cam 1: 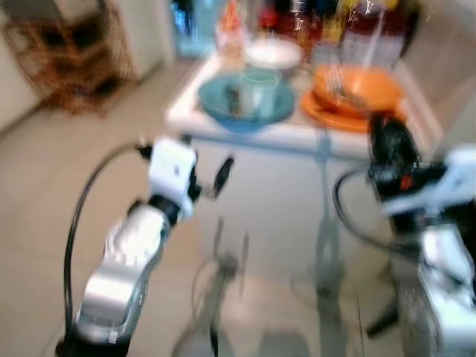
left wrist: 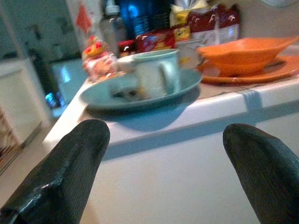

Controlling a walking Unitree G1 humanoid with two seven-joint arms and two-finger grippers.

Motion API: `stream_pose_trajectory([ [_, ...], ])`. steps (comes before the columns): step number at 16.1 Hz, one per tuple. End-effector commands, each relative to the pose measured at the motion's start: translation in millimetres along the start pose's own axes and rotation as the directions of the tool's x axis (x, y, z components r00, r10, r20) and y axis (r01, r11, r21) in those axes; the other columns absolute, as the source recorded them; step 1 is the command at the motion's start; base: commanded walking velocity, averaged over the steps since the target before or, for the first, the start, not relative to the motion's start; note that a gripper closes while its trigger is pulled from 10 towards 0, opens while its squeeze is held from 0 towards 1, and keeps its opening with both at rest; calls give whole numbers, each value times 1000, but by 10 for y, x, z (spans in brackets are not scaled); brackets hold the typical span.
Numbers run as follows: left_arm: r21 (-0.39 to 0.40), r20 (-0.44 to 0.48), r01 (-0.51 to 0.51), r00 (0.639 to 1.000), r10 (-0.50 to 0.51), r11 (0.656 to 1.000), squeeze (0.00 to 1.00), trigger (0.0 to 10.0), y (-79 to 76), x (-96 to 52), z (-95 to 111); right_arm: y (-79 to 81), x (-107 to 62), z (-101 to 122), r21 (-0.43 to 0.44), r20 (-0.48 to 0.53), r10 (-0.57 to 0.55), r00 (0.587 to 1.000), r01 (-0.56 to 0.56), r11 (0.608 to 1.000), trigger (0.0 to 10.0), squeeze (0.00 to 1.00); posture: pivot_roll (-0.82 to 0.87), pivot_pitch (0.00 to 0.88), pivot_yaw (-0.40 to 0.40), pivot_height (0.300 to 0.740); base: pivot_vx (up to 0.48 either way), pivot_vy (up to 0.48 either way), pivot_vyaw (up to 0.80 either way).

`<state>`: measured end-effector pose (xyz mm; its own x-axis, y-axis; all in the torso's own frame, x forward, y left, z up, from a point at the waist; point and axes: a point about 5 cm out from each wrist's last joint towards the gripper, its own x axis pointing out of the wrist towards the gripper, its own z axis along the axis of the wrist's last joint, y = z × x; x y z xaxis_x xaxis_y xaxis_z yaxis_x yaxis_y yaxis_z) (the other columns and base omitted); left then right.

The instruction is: Setting the table

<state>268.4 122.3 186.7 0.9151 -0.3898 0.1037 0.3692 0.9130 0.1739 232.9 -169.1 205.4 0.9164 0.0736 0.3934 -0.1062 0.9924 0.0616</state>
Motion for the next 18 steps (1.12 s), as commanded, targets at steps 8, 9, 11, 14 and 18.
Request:
stream_pose_trajectory([
  [8, 31, -1, 3, 1000, -3, 1000, 0, 10000, -12, 11, -32, -53, 78, 101, -92, 98, -23, 995, 32, 995, 10000, 0, 31, 110, -24, 740, 0, -480, 0],
  [9, 34, -1, 1, 1000, -1, 999, 0, 10000, 0, 18, -28, -44, 74, 112, -96, 105, -25, 994, 35, 995, 10000, 0, 38, 111, -17, 740, 0, -480, 0],
  [11, 40, 9, -17, 1000, 17, 999, 0, 10000, 25, 86, 17, -51, 72, 62, -99, 97, -37, 995, 47, 994, 10000, 0, 47, 114, -1, 740, 0, -480, 0],
  [14, 55, 13, -37, 999, 37, 998, 0, 10000, 45, 170, 30, -93, 40, -121, -34, -35, -114, 993, 112, 993, 10000, 0, 35, 106, 26, 740, 0, -480, 0],
  [18, 35, 4, -55, 999, 54, 998, 0, 10000, 85, 229, 7, -148, 20, -221, -39, -91, -146, 985, 143, 989, 10000, 0, 29, 87, 55, 740, 0, -480, 0],
])
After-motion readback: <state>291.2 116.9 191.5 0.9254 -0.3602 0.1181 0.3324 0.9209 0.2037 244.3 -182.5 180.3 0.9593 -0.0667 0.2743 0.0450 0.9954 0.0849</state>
